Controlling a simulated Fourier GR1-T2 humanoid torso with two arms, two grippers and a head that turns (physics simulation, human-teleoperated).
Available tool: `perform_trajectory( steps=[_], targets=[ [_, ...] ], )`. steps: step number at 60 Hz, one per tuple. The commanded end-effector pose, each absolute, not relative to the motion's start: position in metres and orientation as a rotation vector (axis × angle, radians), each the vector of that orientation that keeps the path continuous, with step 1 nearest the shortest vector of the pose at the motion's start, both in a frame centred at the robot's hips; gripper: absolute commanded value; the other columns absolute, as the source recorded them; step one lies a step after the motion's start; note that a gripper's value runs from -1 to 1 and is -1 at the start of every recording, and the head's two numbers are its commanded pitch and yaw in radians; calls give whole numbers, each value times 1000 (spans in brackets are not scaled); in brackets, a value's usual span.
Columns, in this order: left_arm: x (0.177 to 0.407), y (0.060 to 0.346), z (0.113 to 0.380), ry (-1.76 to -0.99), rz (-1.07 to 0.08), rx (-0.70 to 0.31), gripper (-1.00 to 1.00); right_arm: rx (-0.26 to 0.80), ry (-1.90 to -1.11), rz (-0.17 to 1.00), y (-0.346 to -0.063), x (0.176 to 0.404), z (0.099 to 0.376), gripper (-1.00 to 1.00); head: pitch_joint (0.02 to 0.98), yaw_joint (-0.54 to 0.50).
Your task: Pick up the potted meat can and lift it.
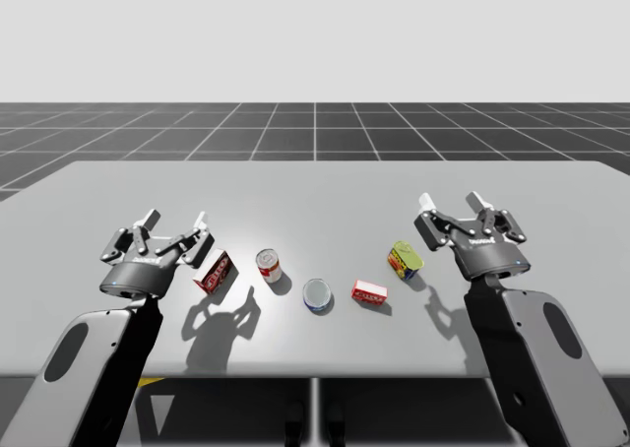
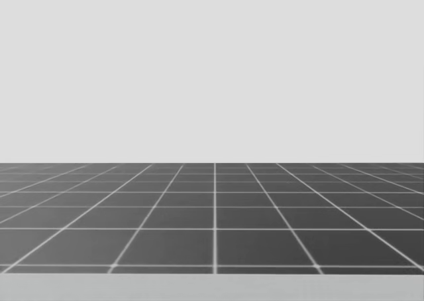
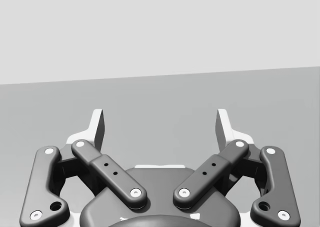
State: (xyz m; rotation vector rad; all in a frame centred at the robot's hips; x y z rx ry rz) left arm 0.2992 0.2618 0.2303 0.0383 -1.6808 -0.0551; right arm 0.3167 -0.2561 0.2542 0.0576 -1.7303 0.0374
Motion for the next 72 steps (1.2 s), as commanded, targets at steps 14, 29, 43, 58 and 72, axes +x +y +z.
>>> perform_trajectory(
  steps=[14, 29, 43, 58, 72],
  targets=[
    [299, 262, 230, -1677, -57, 42, -1000, 106, -1699, 38, -257, 317, 255, -1000, 146, 5],
    [299, 262, 229, -1675, -67, 54, -1000, 103, -1690, 44, -254, 318, 254, -1000, 367, -4],
    [300, 263, 229, -1675, -80, 65, -1000, 88, -1698, 61, -252, 317, 256, -1000, 562, -78],
    [300, 261, 229, -1675, -90, 65, -1000, 86, -1699, 60, -252, 317, 257, -1000, 720, -231],
    [301, 258, 228, -1677, -101, 56, -1000, 90, -1701, 66, -252, 317, 257, -1000, 785, -332]
  ],
)
